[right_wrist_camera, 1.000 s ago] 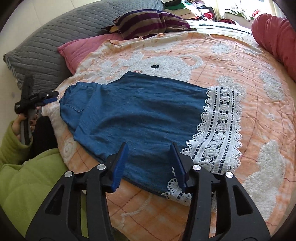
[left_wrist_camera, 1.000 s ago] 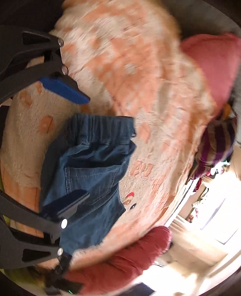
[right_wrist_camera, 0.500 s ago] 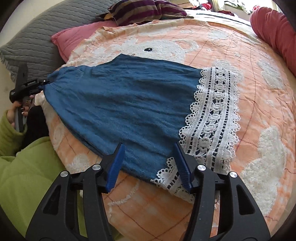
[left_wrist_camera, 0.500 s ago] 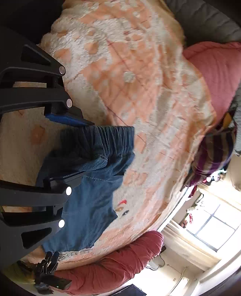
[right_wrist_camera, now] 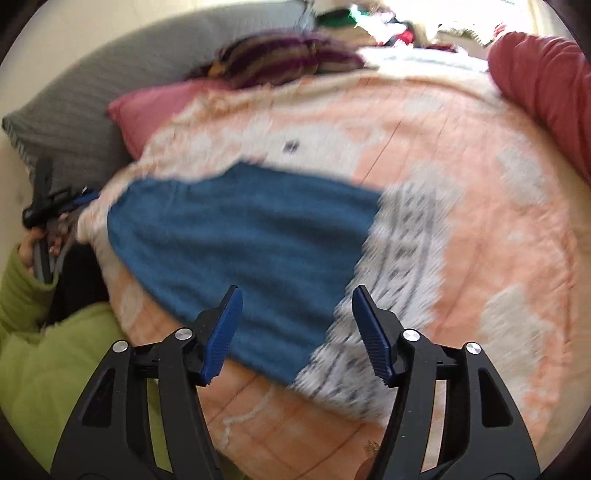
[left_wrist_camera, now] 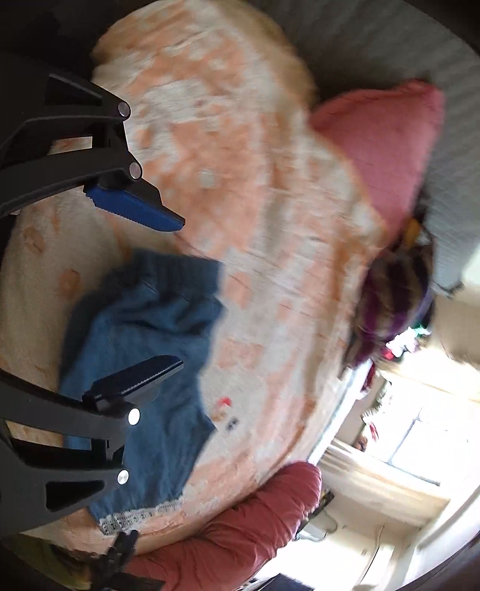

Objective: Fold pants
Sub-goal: 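Grasp the lace hem with the right tool while the left tool pinches the denim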

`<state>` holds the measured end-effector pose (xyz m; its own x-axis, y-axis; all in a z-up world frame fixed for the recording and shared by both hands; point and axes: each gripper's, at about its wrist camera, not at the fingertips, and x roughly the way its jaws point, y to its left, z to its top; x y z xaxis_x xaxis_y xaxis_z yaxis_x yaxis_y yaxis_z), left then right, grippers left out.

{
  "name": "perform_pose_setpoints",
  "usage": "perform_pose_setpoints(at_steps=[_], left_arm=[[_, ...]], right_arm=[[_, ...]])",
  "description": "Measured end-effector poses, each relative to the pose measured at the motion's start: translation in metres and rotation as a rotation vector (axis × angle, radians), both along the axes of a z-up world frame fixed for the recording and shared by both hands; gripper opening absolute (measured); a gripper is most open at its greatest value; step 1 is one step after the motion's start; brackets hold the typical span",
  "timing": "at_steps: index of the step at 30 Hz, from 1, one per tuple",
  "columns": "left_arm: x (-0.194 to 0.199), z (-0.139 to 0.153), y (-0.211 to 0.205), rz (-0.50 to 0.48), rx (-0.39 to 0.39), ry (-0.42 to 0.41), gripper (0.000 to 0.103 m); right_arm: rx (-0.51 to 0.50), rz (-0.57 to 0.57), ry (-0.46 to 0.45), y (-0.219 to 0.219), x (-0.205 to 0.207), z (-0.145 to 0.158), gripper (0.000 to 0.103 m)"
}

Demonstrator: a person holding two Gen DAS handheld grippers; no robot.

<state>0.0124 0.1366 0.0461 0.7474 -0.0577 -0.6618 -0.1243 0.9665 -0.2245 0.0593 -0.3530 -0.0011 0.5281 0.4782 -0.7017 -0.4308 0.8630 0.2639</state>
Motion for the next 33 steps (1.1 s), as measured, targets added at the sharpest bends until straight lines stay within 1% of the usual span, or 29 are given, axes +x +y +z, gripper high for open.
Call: perform_pose_setpoints(at_steps=[2,5,8,9,11,15,18,20,24,26,31,32,33], left_arm=[[0.005,0.013,-0.012,-0.029,0.019,-0.028,0.077],[0.027,0.026,-0.040,-0.105,0.037,-0.038,0.077],[0.050,0.027,-0.067,-0.181,0.014,-0.028,0.077],[0.063,0.025,-0.080,-0.222,-0.003,-0.017,0.077],[0.081,0.019,-0.098,-0.268,-0.006,0.005,0.077],[0.119,0.000,-0.137,-0.364,0.006,0.064,0.077],[0.142,-0.018,-0.157,-0.415,0.030,0.107,0.077],[0.154,-0.031,-0.166,-0.431,0.049,0.134,0.077],[0.180,-0.060,-0.173,-0.448,0.029,0.186,0.077],[0.190,-0.075,-0.176,-0.450,0.013,0.211,0.077],[0.205,-0.102,-0.174,-0.437,-0.013,0.253,0.077],[0.206,-0.105,-0.172,-0.432,-0.025,0.257,0.077],[0.207,-0.109,-0.169,-0.421,-0.059,0.251,0.077]], right_arm=[[0.001,-0.052,-0.016,-0.011,0.014,0.005,0.057],[0.005,-0.119,-0.008,-0.025,0.041,0.004,0.057],[0.001,-0.155,0.013,-0.036,0.068,0.000,0.056],[0.004,-0.160,0.024,-0.040,0.077,-0.004,0.056],[0.018,-0.174,0.064,-0.047,0.099,-0.013,0.054],[0.035,-0.178,0.138,-0.053,0.131,-0.037,0.050],[0.044,-0.160,0.167,-0.051,0.140,-0.052,0.048],[0.042,-0.143,0.182,-0.048,0.143,-0.060,0.045],[0.042,-0.112,0.182,-0.042,0.145,-0.069,0.040],[0.049,-0.098,0.175,-0.040,0.144,-0.069,0.033],[0.035,-0.086,0.151,-0.037,0.141,-0.068,0.033],[0.032,-0.088,0.147,-0.037,0.140,-0.067,0.032],[0.027,-0.088,0.143,-0.036,0.140,-0.066,0.032]])
